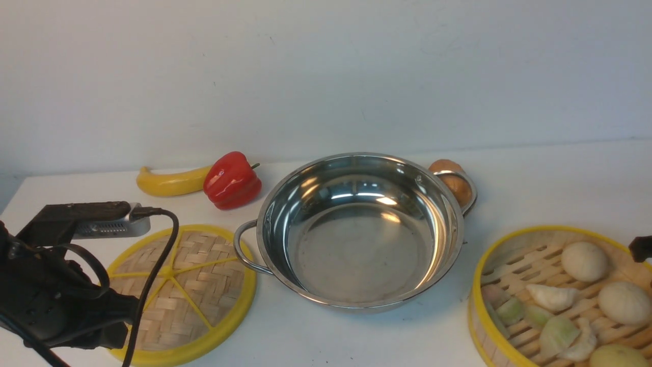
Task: Place the steamer in the pot on the white table, and put the lid on the steamer.
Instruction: 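Reach for and grasp the rim of the bamboo steamer holding the buns with the right gripper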
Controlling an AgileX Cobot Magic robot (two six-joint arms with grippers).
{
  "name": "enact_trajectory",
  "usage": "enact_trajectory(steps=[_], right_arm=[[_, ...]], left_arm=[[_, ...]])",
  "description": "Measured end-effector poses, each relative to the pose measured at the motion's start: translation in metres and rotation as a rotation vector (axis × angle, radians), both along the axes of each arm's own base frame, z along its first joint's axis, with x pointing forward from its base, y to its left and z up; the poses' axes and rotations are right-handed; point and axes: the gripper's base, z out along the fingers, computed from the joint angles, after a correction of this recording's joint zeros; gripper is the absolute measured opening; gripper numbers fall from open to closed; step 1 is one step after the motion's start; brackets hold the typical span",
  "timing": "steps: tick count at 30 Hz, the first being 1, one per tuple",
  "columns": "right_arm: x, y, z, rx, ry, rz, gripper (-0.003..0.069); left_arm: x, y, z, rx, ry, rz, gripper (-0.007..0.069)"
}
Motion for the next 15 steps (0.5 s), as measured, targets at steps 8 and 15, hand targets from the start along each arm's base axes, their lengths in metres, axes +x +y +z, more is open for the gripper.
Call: enact_trajectory(steps=[8, 15], right_arm=[[0.003, -0.001, -0.013, 0.005, 0.036, 0.001, 0.0243], [0.007, -0.001, -0.030, 0.012, 0.080, -0.001, 0.0232]], left_arm=[[0.000, 0.000, 0.000, 0.000, -0.001, 0.000, 0.0241], [0.000, 0.000, 0.000, 0.000, -0.002, 0.000, 0.0241]])
